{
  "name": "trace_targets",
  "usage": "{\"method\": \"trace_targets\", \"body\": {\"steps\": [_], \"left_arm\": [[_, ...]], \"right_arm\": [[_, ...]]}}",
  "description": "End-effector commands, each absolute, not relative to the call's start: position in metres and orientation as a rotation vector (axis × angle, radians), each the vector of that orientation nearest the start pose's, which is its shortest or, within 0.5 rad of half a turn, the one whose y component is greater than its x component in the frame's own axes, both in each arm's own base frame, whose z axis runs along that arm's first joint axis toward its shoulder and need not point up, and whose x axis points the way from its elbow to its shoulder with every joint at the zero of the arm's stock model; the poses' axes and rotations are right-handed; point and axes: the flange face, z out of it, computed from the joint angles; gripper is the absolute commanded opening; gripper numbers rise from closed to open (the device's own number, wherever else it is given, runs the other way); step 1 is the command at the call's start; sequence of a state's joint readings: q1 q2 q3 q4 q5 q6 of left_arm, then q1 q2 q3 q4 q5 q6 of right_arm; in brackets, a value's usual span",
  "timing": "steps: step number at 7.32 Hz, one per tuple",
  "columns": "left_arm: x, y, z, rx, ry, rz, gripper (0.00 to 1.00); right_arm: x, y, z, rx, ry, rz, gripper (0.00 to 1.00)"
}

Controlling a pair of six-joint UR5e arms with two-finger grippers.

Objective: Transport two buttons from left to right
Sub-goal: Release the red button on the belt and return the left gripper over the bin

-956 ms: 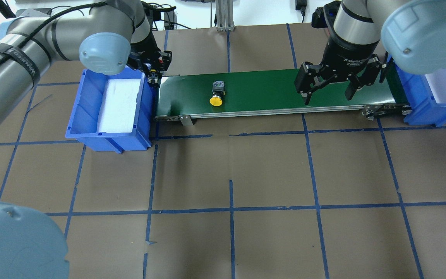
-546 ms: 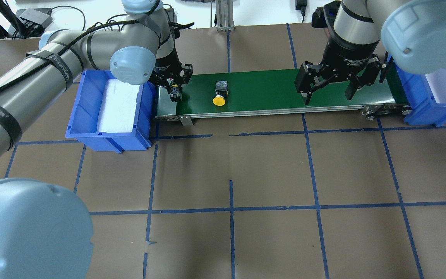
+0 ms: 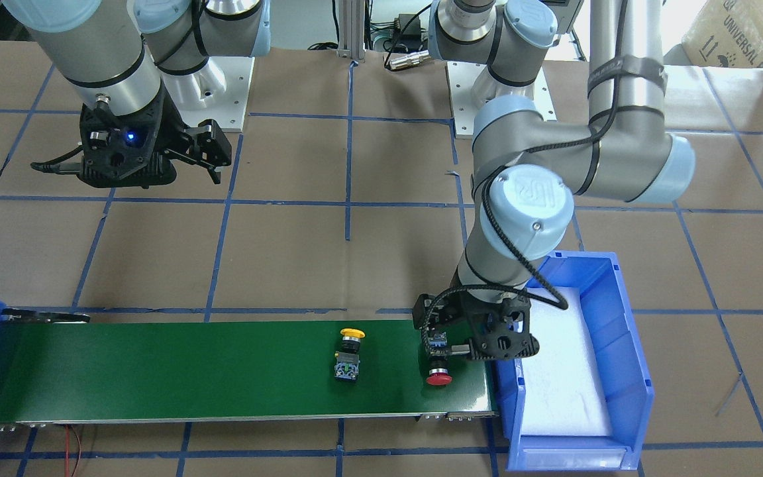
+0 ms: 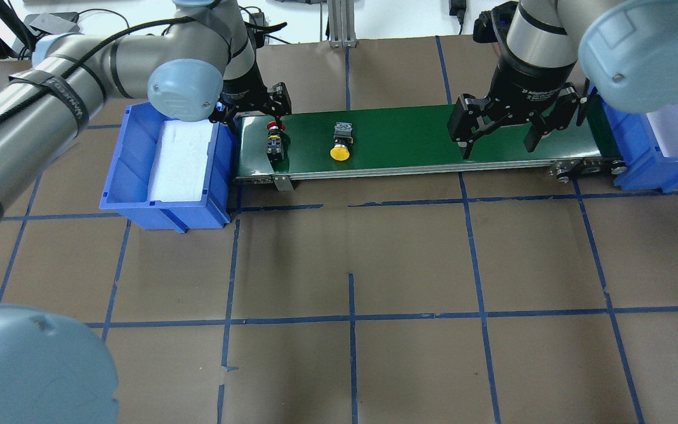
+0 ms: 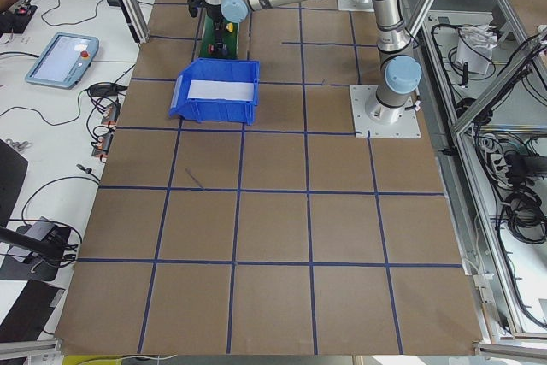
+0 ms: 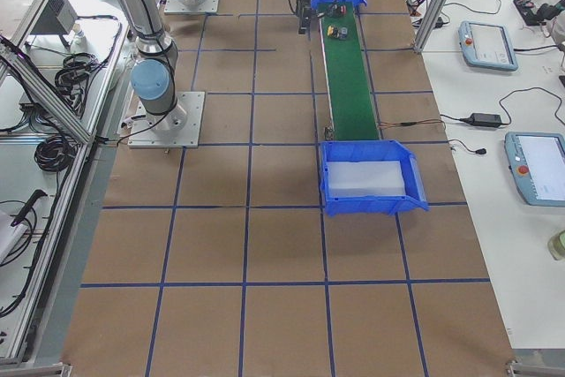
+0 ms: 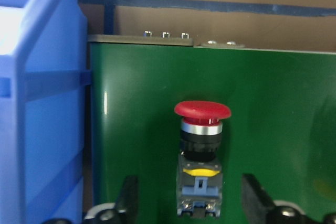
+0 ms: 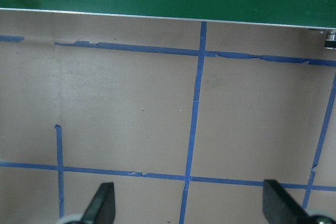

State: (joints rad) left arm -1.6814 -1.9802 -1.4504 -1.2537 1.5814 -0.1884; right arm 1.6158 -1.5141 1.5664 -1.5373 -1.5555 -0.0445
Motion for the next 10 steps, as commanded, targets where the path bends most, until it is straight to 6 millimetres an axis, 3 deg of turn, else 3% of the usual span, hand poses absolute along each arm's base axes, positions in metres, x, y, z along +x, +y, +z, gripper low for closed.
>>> {"method": "trace_targets", "body": {"steps": [1,2,3,4,6,7,10], "left_arm": [[-0.187,-0.550,0.438,-0.132,3.125,0.014,1.00],[-0.179,-0.516,0.461,-0.087,3.129,-0.016,1.00],[-0.176,-0.493,0.462,-0.049,3.133,-0.018,1.00],[-0.173,-0.489,0.460,-0.050,3.124,-0.015,1.00],[-0.148,-0.509,0.446,-0.136,3.125,0.072,1.00],[-0.145,-0.500,0.447,-0.150,3.120,0.144,1.00],[-0.145,-0.498,0.450,-0.129,3.120,0.147,1.00]], "right_arm": [[0.157,-0.500,0.459,-0.138,3.120,0.134,1.00],[0.159,-0.500,0.459,-0.140,3.121,0.130,1.00],[0.159,-0.501,0.458,-0.140,3.121,0.130,1.00],[0.157,-0.501,0.458,-0.140,3.122,0.129,1.00],[0.157,-0.501,0.458,-0.136,3.121,0.127,1.00],[0.157,-0.501,0.458,-0.138,3.121,0.129,1.00],[0.158,-0.500,0.459,-0.140,3.120,0.129,1.00]]}}
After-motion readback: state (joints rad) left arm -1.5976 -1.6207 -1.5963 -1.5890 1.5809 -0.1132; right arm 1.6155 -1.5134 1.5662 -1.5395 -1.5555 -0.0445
